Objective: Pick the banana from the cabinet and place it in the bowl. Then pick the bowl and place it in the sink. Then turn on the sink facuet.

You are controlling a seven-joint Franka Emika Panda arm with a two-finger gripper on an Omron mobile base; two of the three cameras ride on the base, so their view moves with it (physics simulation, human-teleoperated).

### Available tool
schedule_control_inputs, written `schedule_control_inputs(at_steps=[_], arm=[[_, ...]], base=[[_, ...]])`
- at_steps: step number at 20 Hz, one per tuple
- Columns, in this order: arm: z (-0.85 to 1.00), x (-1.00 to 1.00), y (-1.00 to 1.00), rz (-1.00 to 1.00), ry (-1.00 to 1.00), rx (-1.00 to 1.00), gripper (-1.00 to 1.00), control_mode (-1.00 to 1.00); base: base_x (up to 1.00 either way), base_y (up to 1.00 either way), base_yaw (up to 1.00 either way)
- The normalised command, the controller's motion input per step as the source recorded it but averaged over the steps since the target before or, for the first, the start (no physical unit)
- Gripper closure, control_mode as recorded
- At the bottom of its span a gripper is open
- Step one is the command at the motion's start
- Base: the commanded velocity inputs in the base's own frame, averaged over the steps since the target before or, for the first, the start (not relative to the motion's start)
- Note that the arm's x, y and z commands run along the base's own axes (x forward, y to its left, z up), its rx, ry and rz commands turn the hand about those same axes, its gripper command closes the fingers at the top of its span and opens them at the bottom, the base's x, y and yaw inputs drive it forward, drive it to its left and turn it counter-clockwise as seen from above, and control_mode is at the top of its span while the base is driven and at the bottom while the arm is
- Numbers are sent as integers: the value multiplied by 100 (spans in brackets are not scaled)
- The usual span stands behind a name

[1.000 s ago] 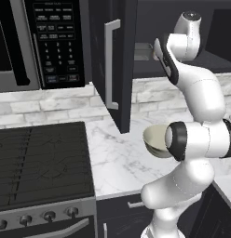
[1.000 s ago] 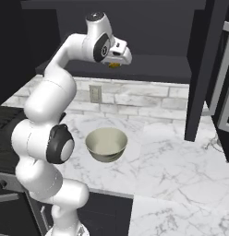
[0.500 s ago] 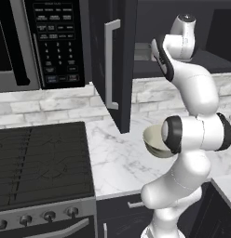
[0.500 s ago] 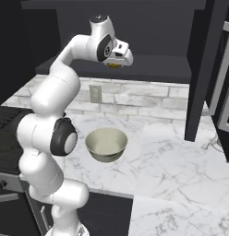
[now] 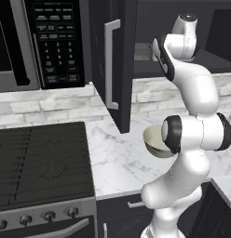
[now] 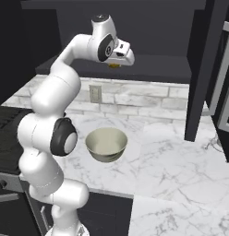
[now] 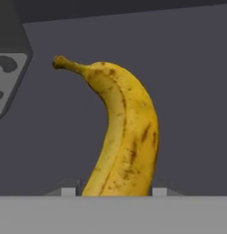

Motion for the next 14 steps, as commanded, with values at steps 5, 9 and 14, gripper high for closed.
schedule_control_inputs(at_steps=[5, 9, 14], arm=[[-16, -41, -2, 0, 0, 0, 100, -100], [-30, -63, 0, 0, -1, 0, 100, -100], [-31, -90, 0, 0, 0, 0, 100, -100]], base=[[0, 0, 0], [0, 0, 0], [0, 0, 0]])
